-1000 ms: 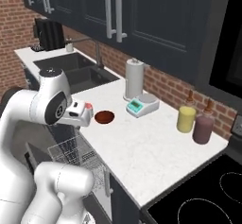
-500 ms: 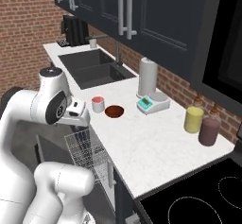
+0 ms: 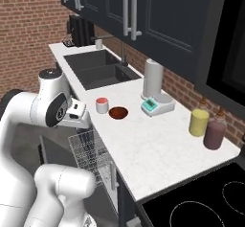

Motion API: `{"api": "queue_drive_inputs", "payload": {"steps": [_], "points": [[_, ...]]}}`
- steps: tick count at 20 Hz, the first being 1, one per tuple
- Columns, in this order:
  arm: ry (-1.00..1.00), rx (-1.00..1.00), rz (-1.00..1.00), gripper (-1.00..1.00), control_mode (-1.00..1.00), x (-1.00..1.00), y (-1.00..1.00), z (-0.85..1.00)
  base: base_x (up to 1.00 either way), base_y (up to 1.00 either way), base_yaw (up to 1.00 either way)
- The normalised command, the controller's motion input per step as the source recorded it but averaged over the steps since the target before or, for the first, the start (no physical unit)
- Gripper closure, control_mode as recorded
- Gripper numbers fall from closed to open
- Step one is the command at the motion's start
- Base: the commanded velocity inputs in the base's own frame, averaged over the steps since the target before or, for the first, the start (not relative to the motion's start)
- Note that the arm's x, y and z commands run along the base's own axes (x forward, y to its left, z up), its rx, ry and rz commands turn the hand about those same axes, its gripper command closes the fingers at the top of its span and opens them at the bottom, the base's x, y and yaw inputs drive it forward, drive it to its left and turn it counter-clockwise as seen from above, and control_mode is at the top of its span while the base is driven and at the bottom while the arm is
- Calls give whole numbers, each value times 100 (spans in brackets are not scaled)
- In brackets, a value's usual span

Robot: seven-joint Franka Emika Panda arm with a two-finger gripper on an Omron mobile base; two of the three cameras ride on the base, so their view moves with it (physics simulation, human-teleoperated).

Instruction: Pick up the cup and bowl from the counter, place them in the dishwasher, and close the dishwasher door.

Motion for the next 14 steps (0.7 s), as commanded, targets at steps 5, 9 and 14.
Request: {"api": "queue_drive_inputs", "payload": {"steps": [5,9,14], "points": [[0,0,0,-100,100,0,0,0,44,0,21],[0,0,0,-100,100,0,0,0,39,0,22],[0,0,3,-100,-100,11,0,0,46,0,13]]}}
